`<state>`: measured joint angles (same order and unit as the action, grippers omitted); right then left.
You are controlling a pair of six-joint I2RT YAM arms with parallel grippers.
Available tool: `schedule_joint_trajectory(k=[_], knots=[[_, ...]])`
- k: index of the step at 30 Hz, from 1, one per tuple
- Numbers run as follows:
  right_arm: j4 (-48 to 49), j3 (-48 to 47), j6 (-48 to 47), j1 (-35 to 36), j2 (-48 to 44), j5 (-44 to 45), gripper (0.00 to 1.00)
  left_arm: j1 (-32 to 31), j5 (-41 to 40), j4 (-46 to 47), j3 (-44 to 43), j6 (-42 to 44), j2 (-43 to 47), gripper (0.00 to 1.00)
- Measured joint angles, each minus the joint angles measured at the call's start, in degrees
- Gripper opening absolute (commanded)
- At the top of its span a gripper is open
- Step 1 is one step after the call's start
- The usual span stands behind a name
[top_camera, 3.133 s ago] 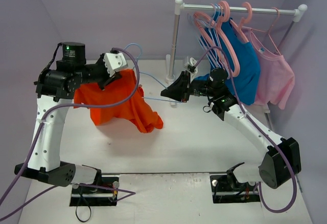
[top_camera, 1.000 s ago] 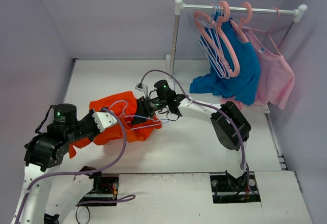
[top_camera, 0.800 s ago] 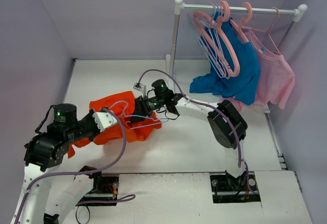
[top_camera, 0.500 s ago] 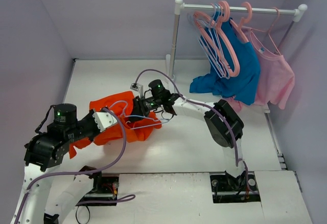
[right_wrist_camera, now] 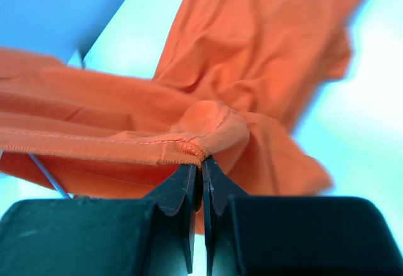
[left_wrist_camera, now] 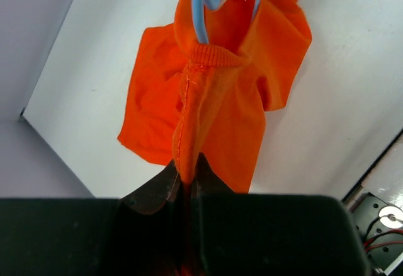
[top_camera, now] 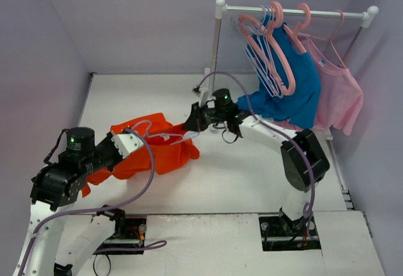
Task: Place the t-shirt on the hanger
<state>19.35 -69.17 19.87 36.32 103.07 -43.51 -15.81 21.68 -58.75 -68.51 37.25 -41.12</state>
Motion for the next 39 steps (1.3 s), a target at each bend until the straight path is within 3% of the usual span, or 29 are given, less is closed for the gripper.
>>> schedule_joint_trajectory(k=[4, 15, 24, 31, 35, 39], knots=[[0.08, 2.88, -0.38, -3.21, -5.19, 2.40, 0.00, -0.12, -3.71, 2.62, -0.02, -2.16, -0.61, 0.00], [-4.67, 5.35, 0.44, -2.59, -8.45, 10.65, 0.00, -0.31, -10.42, 7.20, -0.07, -4.90, -3.60, 0.00], [-12.26, -2.37, 0.14, -2.64, -12.00, 18.35, 0.00, -0.71, -12.02, 8.00, -1.07, -5.63, -5.27, 0.00], [-17.59, -7.39, -0.19, -1.58, -13.38, 23.08, 0.00, -1.76, -14.48, 12.28, -4.36, -12.76, -8.25, 0.00], [-20.65, -11.92, -0.60, -0.03, -13.38, 26.69, 0.00, -5.20, -15.99, 17.27, -6.00, -18.17, -10.20, 0.00], [-23.36, -19.17, -1.93, 1.53, -13.28, 30.39, 0.00, -14.74, -21.40, 22.45, -7.82, -21.28, -13.01, 0.00]])
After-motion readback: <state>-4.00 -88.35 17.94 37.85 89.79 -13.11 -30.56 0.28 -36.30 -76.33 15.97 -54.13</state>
